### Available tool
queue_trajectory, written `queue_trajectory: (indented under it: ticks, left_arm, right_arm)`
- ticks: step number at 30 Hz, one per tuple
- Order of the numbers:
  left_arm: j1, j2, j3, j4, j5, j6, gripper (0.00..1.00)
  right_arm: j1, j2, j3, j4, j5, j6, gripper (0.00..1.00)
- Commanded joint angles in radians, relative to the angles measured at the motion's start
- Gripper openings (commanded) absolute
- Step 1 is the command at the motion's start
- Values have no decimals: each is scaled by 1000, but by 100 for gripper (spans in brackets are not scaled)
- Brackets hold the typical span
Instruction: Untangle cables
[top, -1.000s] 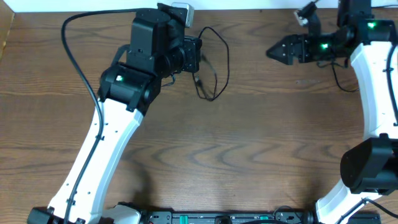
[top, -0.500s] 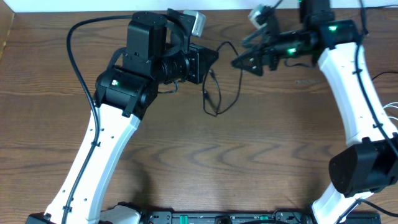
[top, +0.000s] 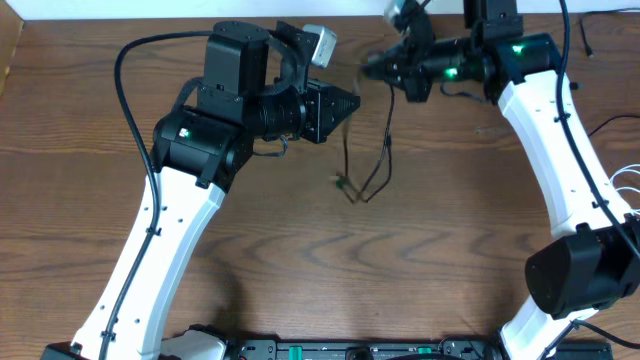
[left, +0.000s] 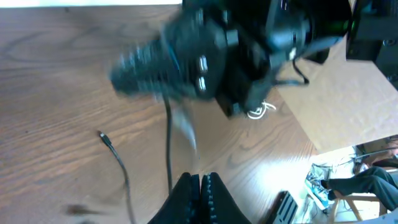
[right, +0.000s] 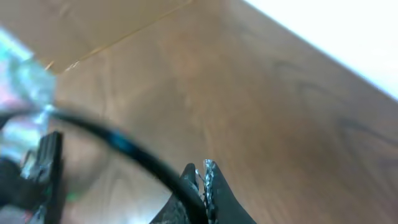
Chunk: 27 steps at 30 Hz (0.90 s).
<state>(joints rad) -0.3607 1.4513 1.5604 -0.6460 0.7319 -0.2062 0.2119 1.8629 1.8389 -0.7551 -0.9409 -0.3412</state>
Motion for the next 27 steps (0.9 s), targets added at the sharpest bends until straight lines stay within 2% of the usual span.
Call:
queue_trajectory:
  ticks: [1, 7, 17, 27]
  left_arm:
    - [2, -13, 0, -1, 8, 2, 8]
    - [2, -13, -1, -5, -28, 2, 11]
    - [2, -13, -2, -5, -37, 2, 12]
    - [2, -13, -2, -20, -42, 2, 13]
  right_arm:
    - [-54, -67, 28, 56, 120, 249, 1]
    - [-133, -145, 148, 13, 360, 476, 1]
    - [-357, -182, 444, -256, 513, 517, 1]
    - [-715, -182, 602, -256, 509, 595, 1]
